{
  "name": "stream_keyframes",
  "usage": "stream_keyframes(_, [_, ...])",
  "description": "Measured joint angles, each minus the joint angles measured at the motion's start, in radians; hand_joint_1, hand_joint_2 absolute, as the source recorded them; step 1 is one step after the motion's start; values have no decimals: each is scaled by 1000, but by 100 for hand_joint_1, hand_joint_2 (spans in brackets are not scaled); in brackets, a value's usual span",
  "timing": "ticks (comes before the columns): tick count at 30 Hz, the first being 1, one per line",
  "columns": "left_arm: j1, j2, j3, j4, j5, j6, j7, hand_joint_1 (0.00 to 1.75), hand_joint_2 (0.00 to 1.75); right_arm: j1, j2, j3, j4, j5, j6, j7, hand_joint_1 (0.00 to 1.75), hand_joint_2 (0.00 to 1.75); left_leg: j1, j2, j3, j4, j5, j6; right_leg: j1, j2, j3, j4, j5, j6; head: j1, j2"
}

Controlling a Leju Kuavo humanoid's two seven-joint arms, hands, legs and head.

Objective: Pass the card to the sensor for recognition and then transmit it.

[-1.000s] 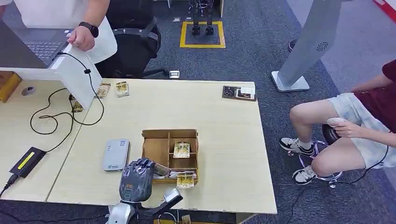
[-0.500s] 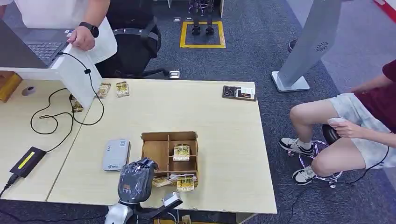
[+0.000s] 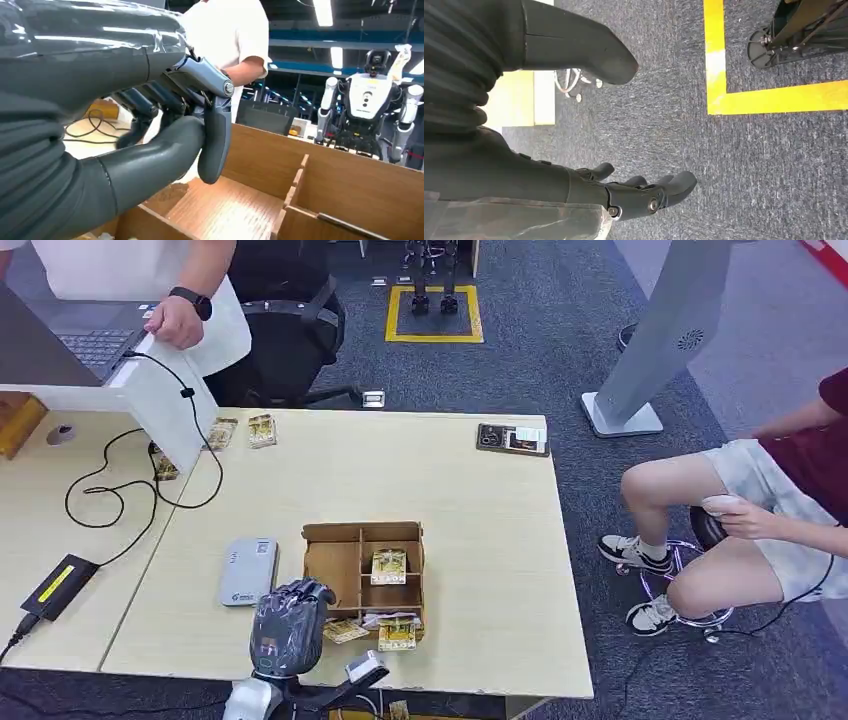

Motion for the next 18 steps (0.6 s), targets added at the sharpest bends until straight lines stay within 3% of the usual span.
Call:
stream_keyframes(1, [0,0,0,0,0,0,0,49,175,0,0,0,0,0,0,0,0,175,0,0,0,0,0,0,0,0,0,0,0,0,0,0])
stream_keyframes(2, [1,0,0,0,1,0,0,0,175,0,0,0,0,0,0,0,0,175,0,0,0,0,0,0,0,0,0,0,0,0,0,0])
stream_keyframes(18, [3,-8,19,-17,8,0,11,0,175,0,0,-1,0,0,-2,1,0,175,0,0,0,0,0,0,0,0,0,0,0,0,0,0])
